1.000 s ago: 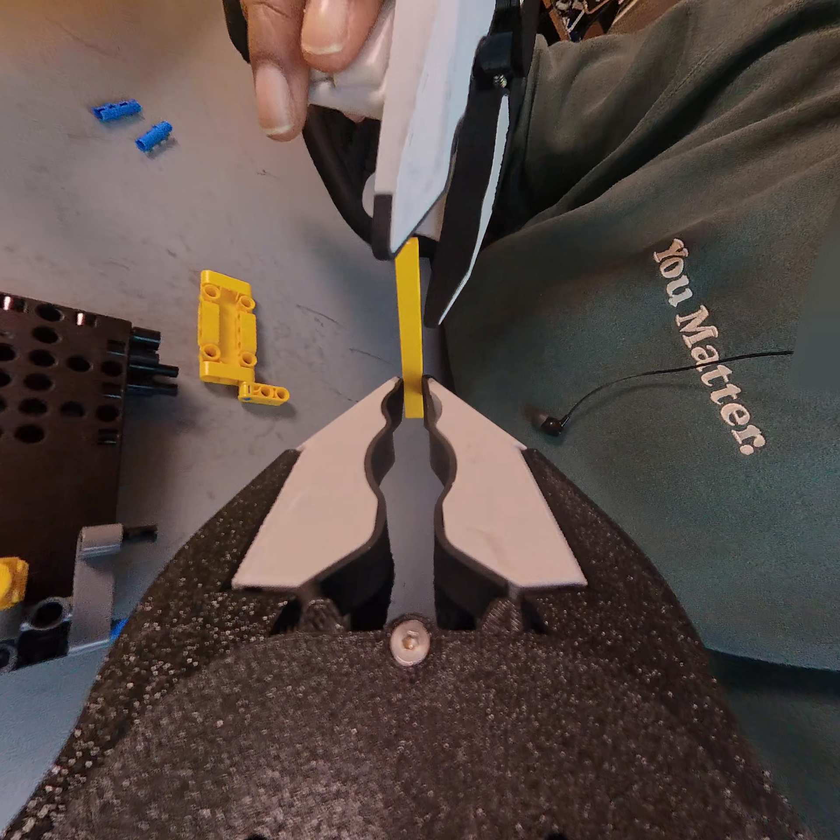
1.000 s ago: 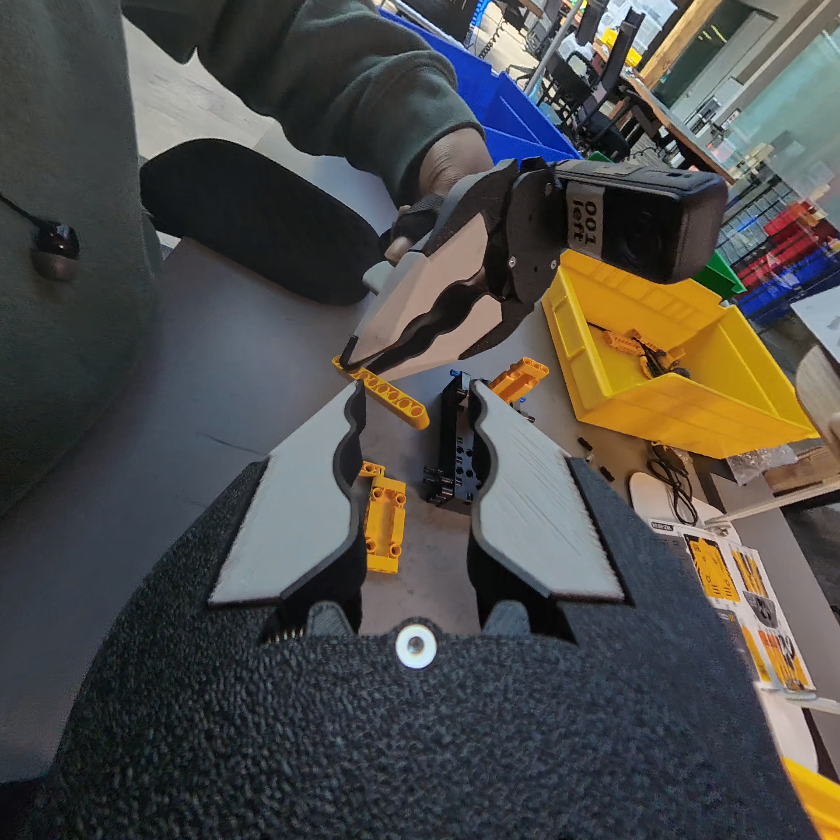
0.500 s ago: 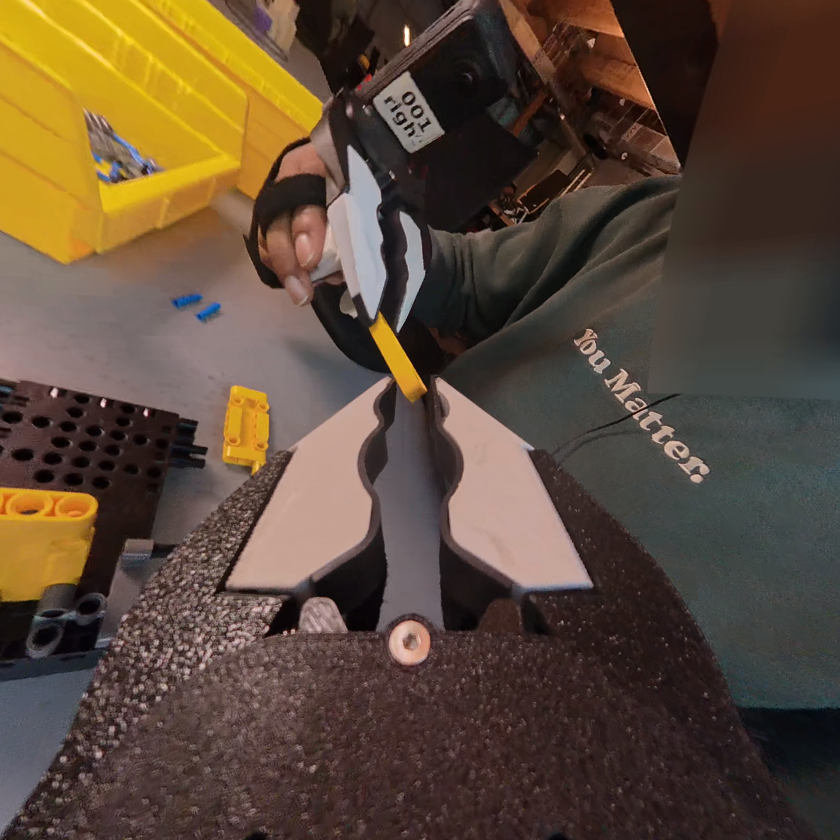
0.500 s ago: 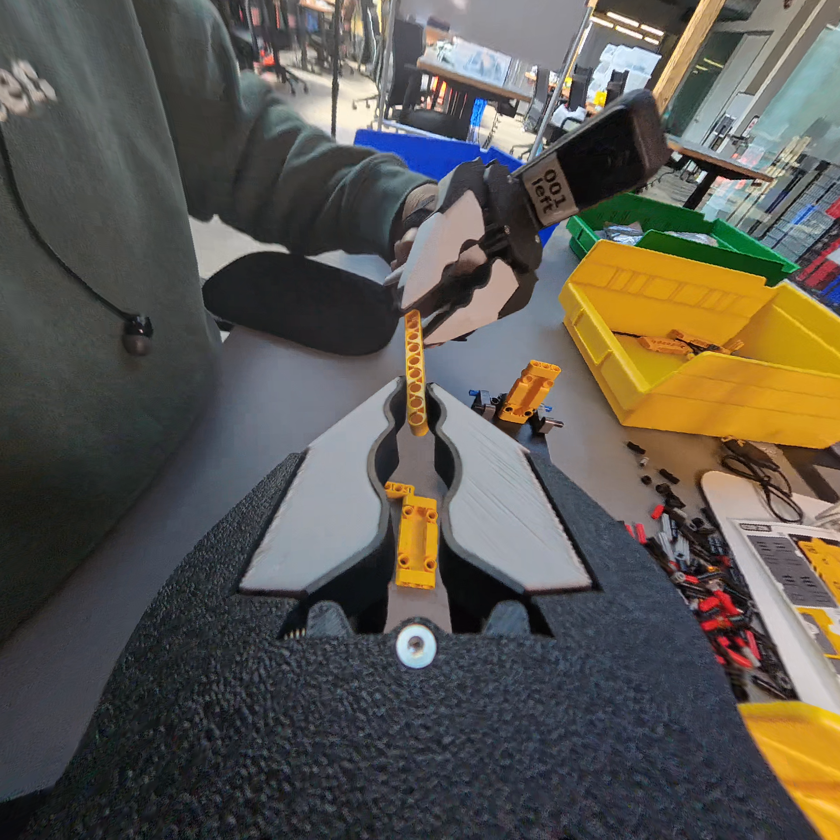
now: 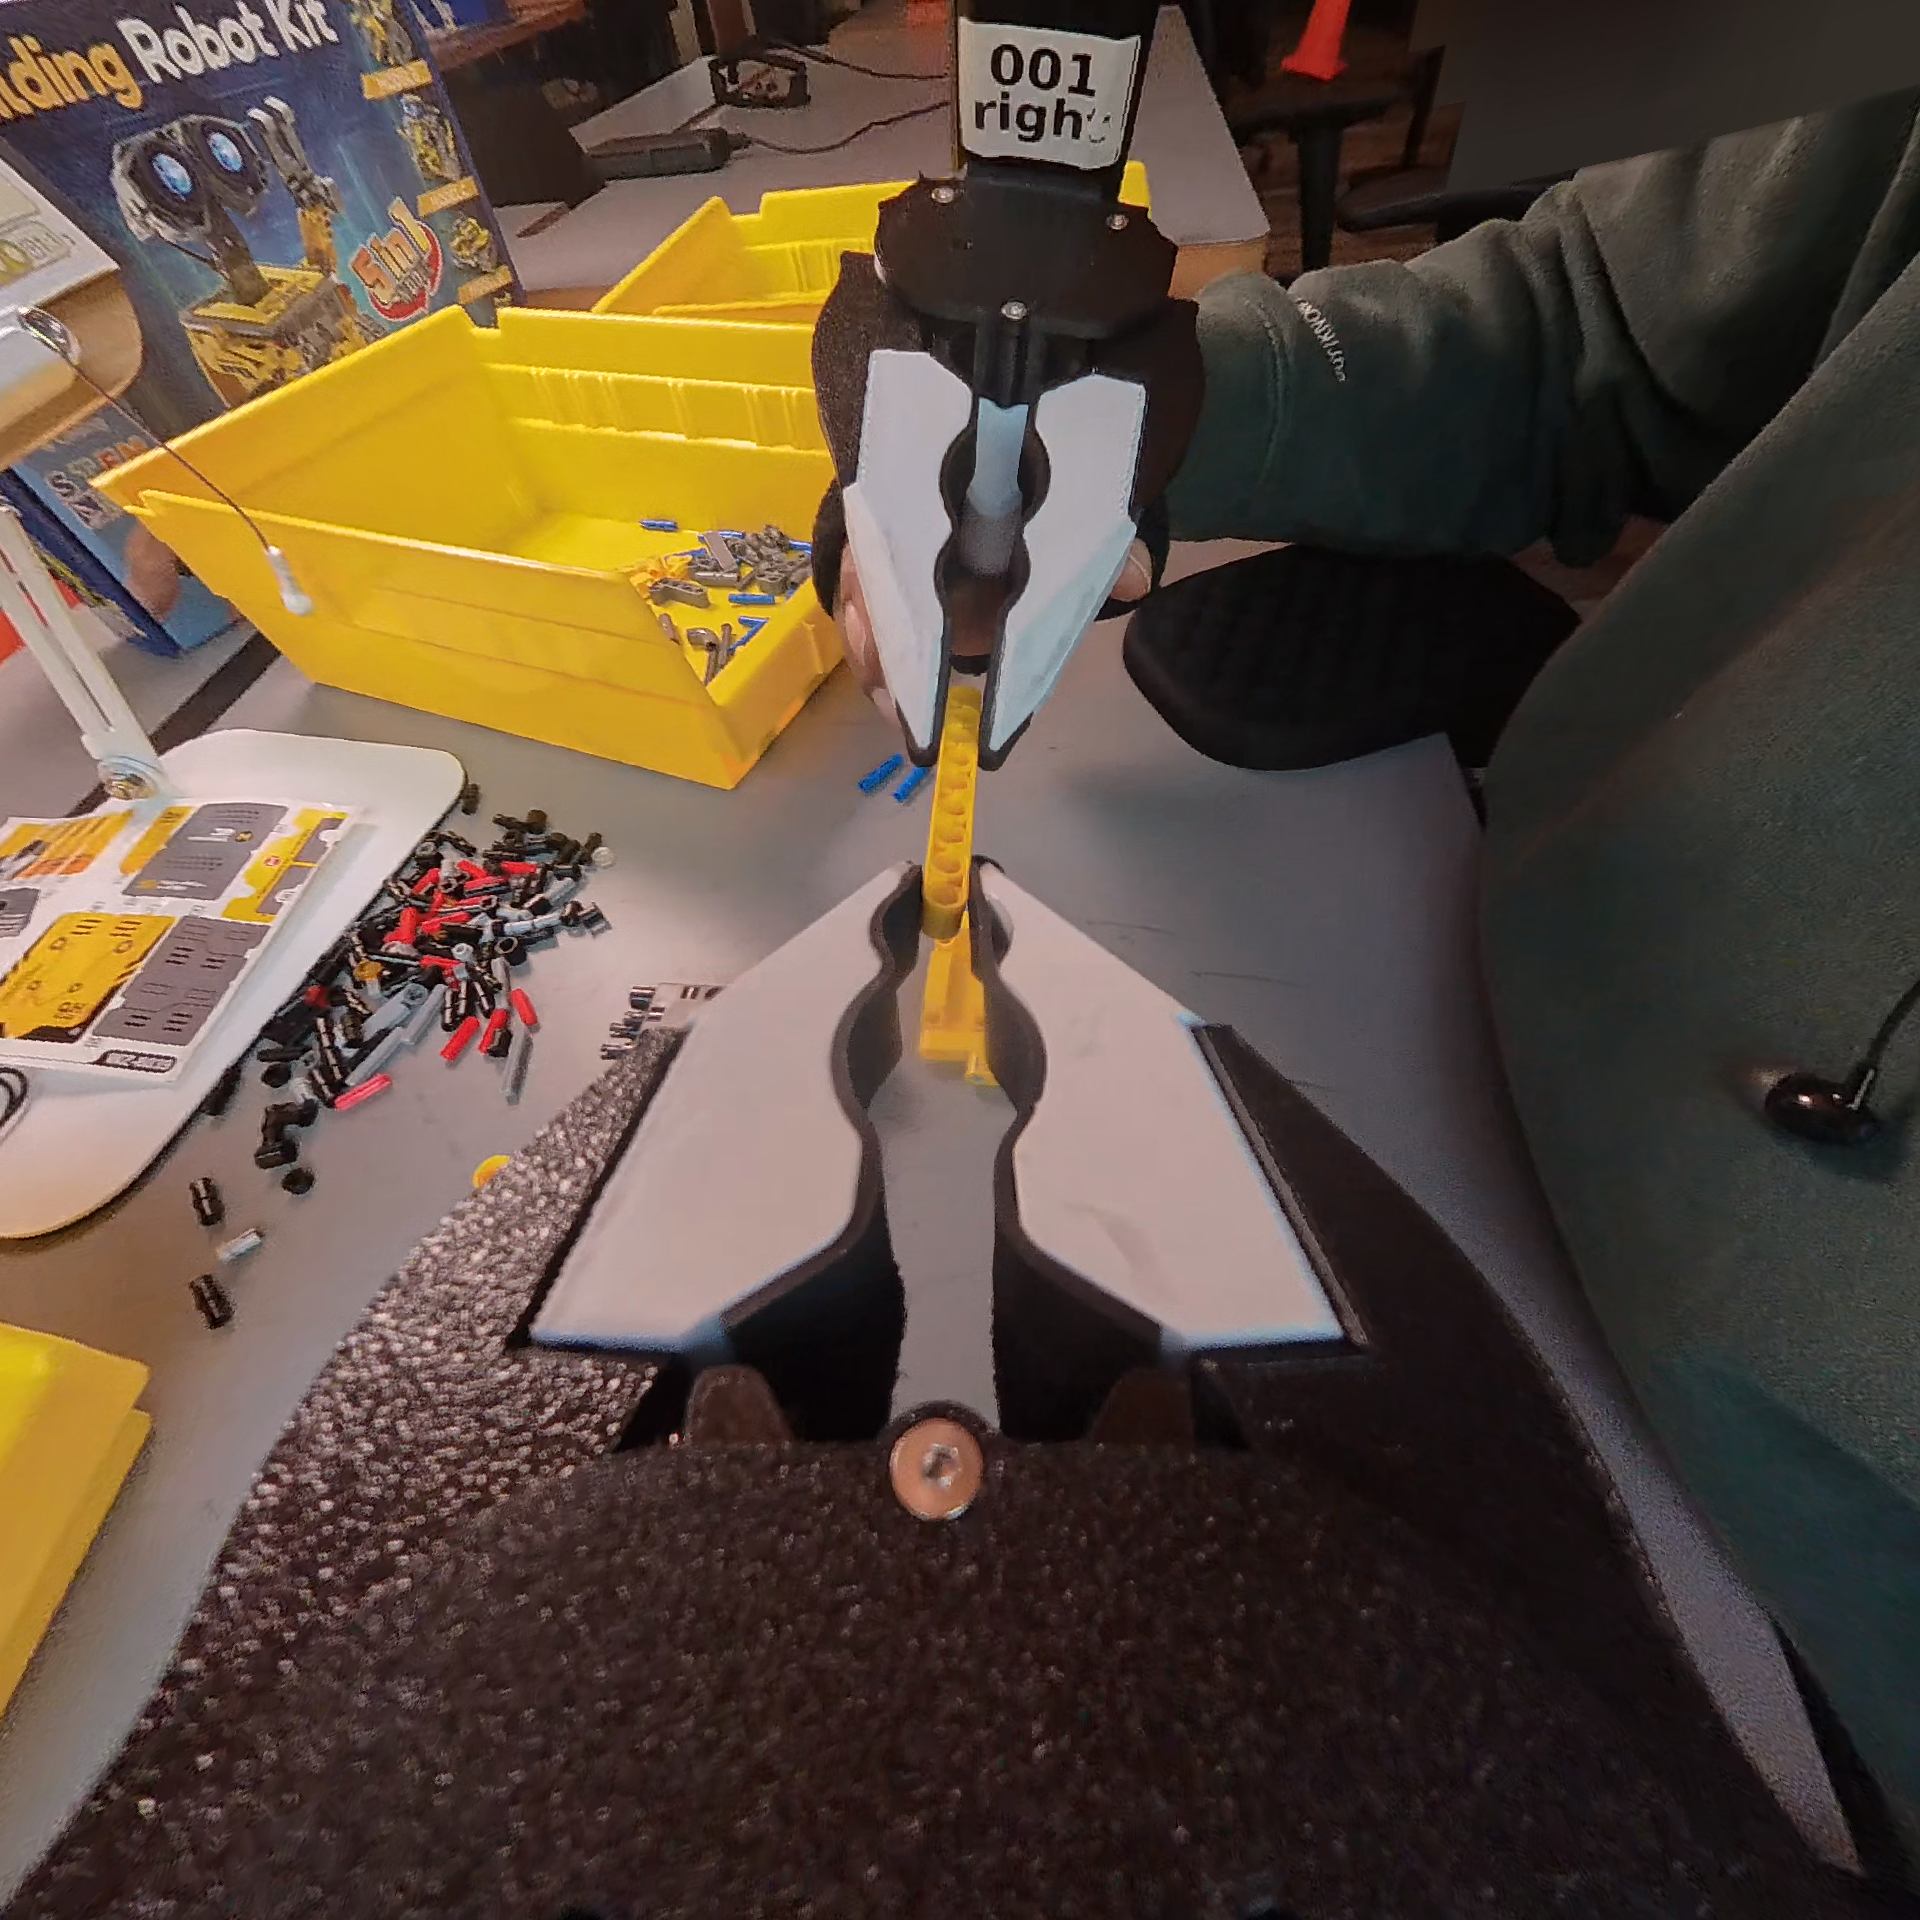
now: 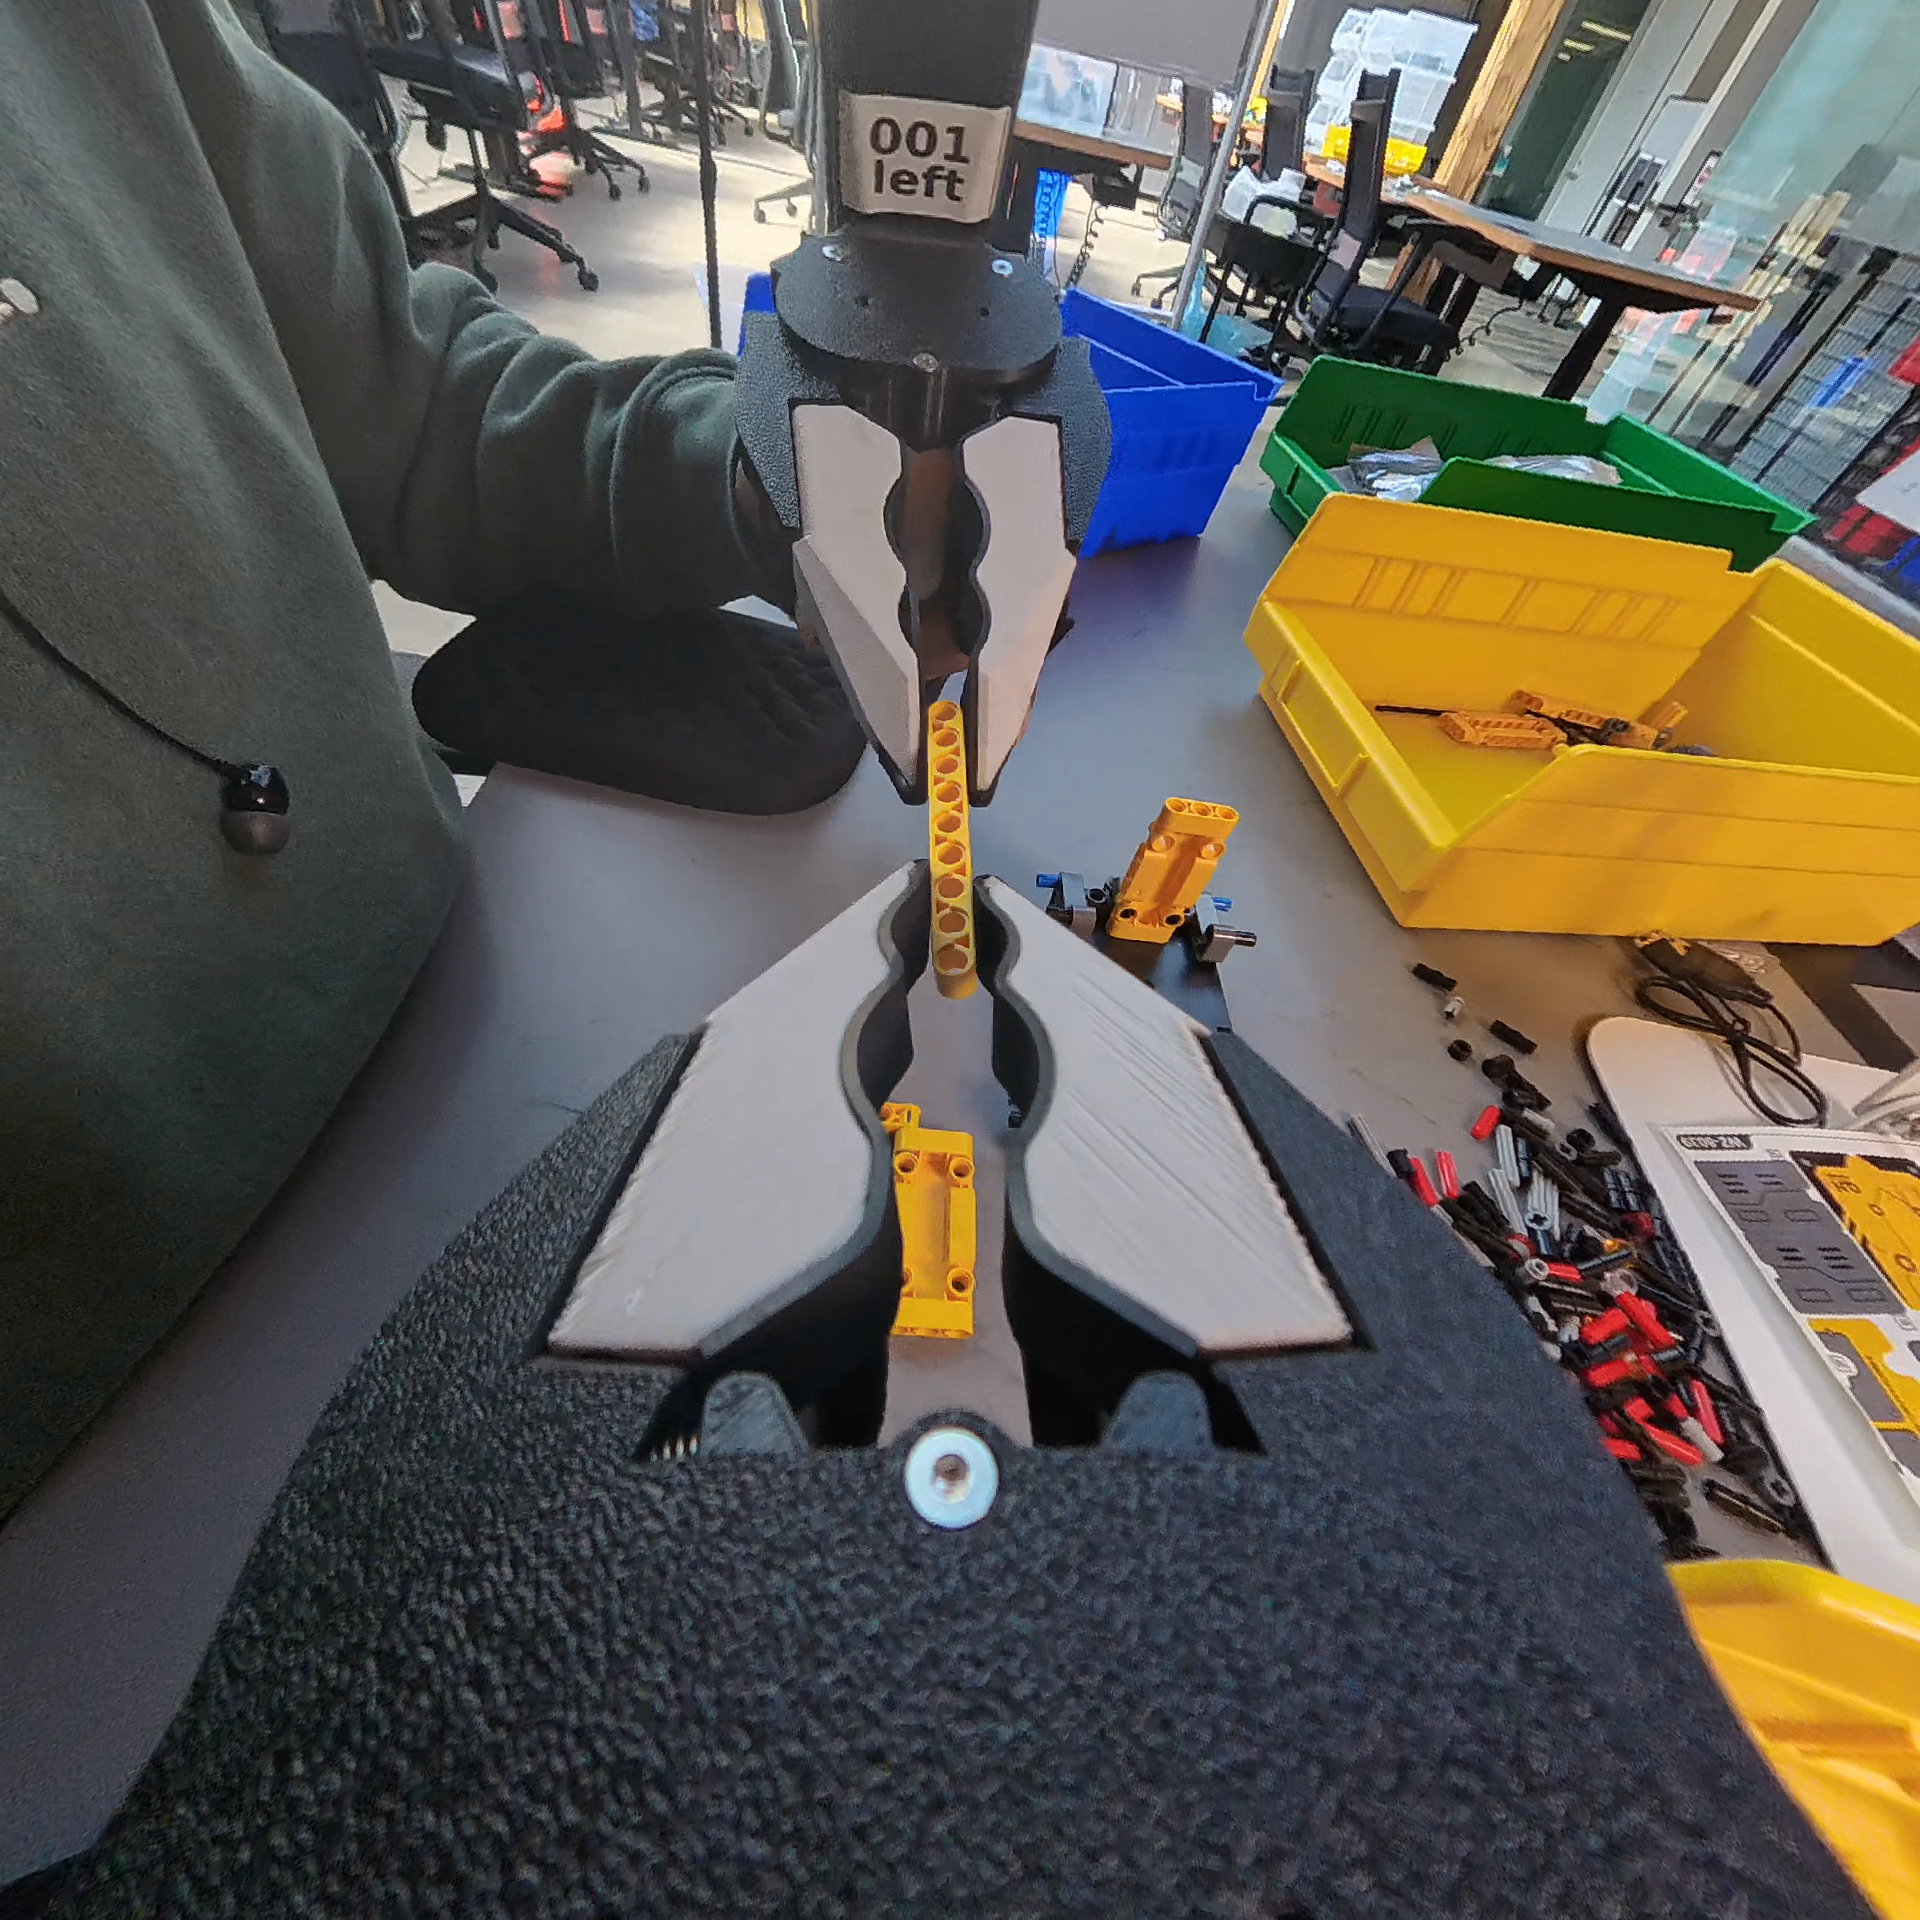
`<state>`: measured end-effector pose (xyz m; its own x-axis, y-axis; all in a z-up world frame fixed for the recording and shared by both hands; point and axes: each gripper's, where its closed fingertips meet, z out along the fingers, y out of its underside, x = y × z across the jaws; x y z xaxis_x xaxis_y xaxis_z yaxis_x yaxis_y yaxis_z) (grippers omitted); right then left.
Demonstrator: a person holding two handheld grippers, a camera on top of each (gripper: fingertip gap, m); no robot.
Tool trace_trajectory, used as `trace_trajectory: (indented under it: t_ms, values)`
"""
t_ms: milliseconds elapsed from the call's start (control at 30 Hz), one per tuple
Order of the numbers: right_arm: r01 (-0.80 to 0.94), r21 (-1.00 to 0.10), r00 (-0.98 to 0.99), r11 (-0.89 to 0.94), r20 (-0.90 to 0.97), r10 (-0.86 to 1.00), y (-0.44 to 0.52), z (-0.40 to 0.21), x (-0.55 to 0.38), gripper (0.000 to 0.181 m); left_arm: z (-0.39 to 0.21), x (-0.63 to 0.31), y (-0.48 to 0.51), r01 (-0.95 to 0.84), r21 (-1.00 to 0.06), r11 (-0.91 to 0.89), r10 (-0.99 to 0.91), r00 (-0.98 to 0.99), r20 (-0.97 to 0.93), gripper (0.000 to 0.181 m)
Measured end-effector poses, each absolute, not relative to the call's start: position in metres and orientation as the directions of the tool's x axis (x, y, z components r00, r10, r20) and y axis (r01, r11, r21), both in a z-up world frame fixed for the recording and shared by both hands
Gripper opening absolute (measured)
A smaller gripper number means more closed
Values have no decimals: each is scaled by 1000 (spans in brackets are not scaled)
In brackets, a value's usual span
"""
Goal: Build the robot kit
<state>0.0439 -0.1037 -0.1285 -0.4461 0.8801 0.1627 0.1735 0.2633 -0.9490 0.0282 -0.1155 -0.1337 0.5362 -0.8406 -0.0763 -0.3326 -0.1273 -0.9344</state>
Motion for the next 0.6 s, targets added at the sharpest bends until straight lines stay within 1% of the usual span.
trace_trajectory:
  t_ms: [100,133,200,267,333,367,467,500,600]
  values:
    - [170,-939,-408,300,210,888,-88,-115,37,12,-130,22,-107,-288,-953,-90,-801,590,-103,7]
    - [158,-936,-368,314,239,899,-74,-101,31,25,-127,17,-103,-254,-963,-85,-783,615,-93,7]
    - [102,-943,-185,316,295,938,-27,-55,17,25,-124,4,-96,-194,-978,-77,-741,668,-74,6]
    - [50,-943,83,329,332,940,40,-7,9,17,-121,-6,-94,-155,-987,-53,-701,709,-74,6]
    - [47,-924,327,379,373,869,109,24,6,12,-122,-15,-91,-147,-988,-39,-656,750,-85,7]
    - [52,-921,402,387,374,836,136,34,4,9,-123,-18,-90,-150,-988,-37,-637,765,-92,7]
    - [94,-903,501,418,406,764,194,43,-12,3,-127,-26,-88,-178,-983,-35,-593,796,-123,7]
    - [116,-897,515,428,422,746,207,42,-18,0,-128,-29,-87,-186,-982,-34,-580,804,-132,7]
    - [133,-902,517,410,416,748,226,34,-36,0,-130,-36,-85,-183,-982,-41,-553,823,-130,7]
